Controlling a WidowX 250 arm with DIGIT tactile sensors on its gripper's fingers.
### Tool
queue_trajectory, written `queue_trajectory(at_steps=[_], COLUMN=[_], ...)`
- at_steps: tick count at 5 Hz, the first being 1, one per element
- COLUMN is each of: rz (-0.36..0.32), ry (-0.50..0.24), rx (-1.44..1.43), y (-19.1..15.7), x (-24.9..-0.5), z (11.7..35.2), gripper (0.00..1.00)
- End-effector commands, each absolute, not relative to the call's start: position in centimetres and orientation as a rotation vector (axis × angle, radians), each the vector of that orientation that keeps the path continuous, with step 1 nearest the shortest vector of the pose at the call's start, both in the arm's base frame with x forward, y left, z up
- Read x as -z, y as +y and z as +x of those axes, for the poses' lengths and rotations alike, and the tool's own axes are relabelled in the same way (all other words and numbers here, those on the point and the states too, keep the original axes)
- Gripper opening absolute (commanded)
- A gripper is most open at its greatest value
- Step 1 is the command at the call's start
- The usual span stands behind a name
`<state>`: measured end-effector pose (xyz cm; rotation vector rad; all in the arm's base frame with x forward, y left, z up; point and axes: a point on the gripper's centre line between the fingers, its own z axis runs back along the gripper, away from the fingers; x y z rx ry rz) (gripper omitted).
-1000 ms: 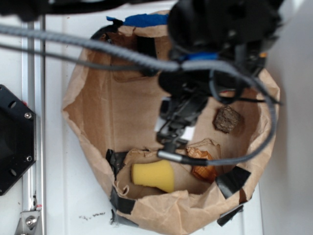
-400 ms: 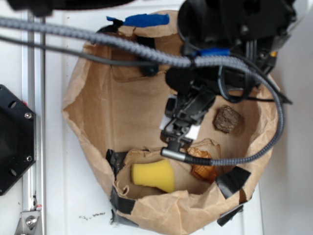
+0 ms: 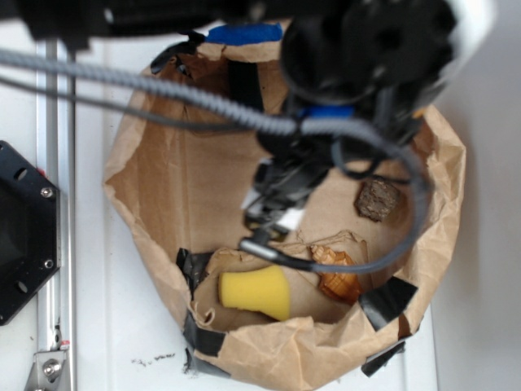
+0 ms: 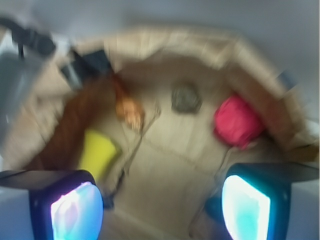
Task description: Grab the plastic pickle.
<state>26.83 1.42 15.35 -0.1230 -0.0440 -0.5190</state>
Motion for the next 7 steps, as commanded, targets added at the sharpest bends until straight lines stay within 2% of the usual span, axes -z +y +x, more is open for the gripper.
queue_trajectory(at_steps=[1,2,3,5,7], rz=[-0.028,0.024,0.060,0.082,0.064], ry=[-0.048,-0.021,0.025,0.067,0.046], rx=[0.632,0.639,0.660,0.759,0.776], y=[3.5,5.1,6.1,6.7,5.7], x=[-12.4,-10.9,-9.5,-9.1,-10.1], z=[25.0,24.7,23.2,20.7,20.5], gripper=[1.00,1.00,1.00,1.00,1.00])
